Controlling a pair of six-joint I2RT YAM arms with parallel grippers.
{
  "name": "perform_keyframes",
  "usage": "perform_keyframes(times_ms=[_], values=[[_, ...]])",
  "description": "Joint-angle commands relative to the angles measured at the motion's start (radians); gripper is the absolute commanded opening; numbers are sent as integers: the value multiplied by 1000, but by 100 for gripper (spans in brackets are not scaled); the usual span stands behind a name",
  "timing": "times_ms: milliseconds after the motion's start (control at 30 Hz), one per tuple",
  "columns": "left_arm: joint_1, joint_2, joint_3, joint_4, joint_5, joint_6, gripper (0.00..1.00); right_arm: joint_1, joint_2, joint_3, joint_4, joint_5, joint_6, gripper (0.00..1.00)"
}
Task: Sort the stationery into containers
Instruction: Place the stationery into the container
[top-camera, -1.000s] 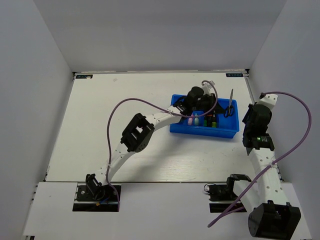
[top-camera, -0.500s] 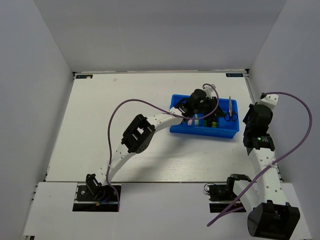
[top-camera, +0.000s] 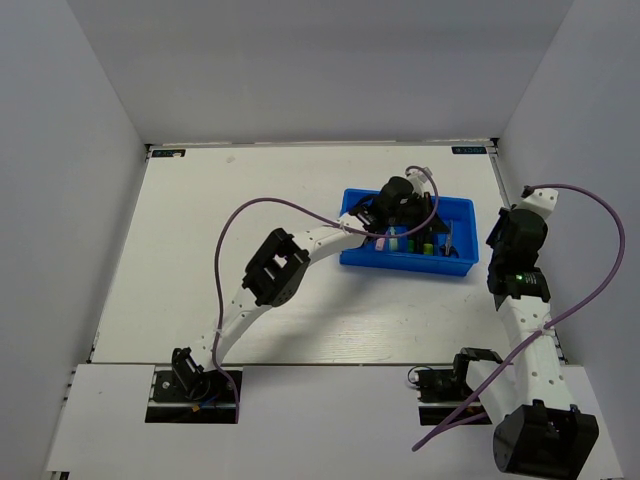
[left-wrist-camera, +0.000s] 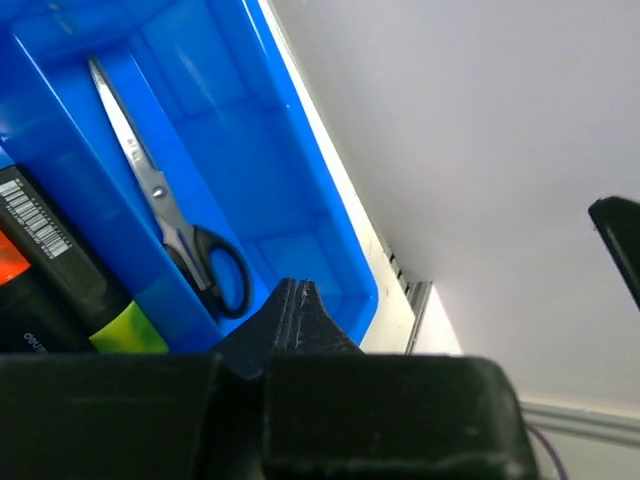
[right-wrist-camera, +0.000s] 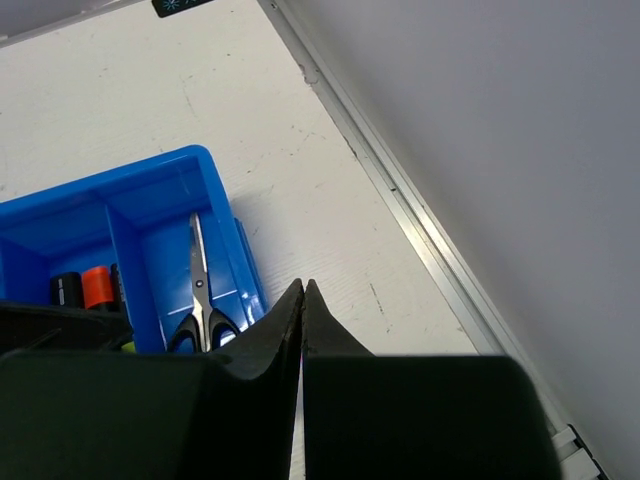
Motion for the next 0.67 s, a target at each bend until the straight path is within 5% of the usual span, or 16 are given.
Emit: perform_keyframes(times_ms=[0, 67, 100, 133, 167, 200, 267, 367, 633], values=[[-7, -149, -25, -24, 18, 80, 0, -11, -11, -7, 30, -26, 16, 1], [-16, -288, -133, -92, 6, 190, 2, -14, -14, -8, 18, -84, 4, 18], [-24, -383, -176, -119, -23, 259, 11, -19, -14, -10, 13, -135, -14, 50], [-27, -436, -221, -183, -75, 293, 27, -21, -14, -13, 13, -161, -19, 66], [-36, -538, -358, -276, -110, 365, 70, -19, -17, -11, -2, -225, -46, 82], [-44, -639, -400, -335, -222, 451, 96, -21, -14, -7, -10, -299, -56, 90], [-48, -723, -545, -559, -423, 540, 100, -16, -19, 9, -48, -433, -77, 90], [19, -975, -880, -697, -502, 565, 100, -19, -29, 3, -67, -625, -92, 90], [252, -1532, -1313, -720, -415, 544, 100, -19, -42, 50, -174, -940, -32, 90]])
